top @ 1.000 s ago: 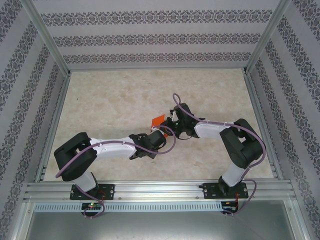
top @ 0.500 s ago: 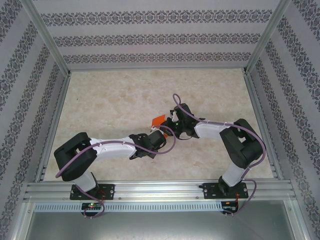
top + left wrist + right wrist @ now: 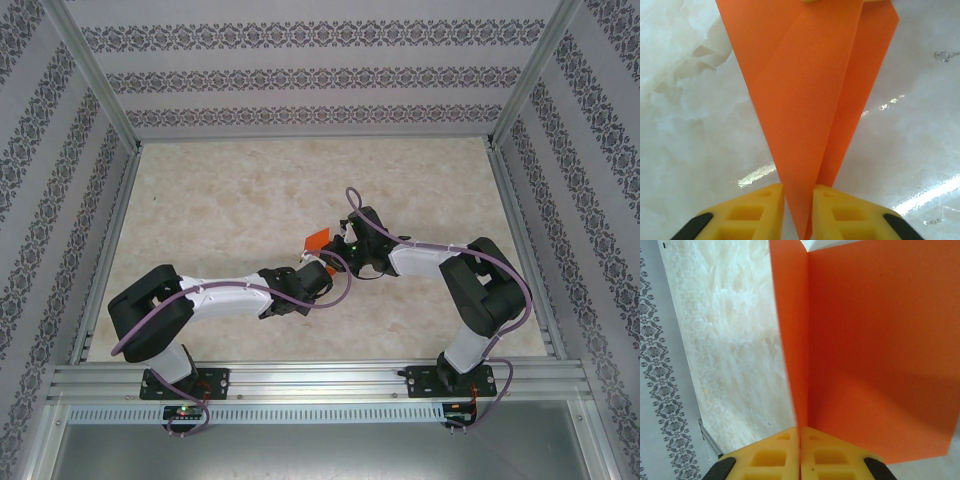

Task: Fold a paper plane with a square sheet of paper (pick it up from the middle)
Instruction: Fourth fold the wing at the center of the table.

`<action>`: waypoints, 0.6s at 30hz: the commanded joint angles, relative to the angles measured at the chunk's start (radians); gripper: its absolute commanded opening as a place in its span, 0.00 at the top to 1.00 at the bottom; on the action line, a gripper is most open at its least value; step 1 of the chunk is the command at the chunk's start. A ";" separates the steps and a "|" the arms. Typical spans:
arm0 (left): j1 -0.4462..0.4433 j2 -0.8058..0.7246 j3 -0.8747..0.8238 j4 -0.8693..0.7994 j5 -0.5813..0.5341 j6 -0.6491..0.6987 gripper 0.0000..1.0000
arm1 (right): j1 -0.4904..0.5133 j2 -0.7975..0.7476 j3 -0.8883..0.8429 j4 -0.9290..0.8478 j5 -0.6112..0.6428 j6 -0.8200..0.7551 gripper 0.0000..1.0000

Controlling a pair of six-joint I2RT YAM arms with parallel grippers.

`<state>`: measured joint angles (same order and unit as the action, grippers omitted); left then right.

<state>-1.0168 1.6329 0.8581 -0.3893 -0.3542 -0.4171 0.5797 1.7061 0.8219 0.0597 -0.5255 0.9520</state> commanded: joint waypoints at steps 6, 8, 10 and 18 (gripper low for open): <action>-0.011 0.004 0.004 0.028 -0.013 -0.023 0.89 | -0.011 -0.009 -0.011 0.008 0.007 0.002 0.92; -0.008 0.000 -0.001 0.038 0.000 -0.029 0.91 | -0.011 -0.011 -0.011 0.005 0.007 0.002 0.91; 0.002 -0.009 -0.010 0.052 0.023 -0.035 0.92 | -0.012 -0.018 -0.014 0.002 0.013 -0.003 0.89; 0.083 -0.094 -0.097 0.188 0.226 -0.060 0.96 | -0.049 -0.119 -0.066 -0.005 0.055 -0.020 0.67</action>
<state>-0.9714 1.5890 0.7944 -0.2981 -0.2356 -0.4458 0.5472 1.6482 0.7734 0.0513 -0.5045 0.9478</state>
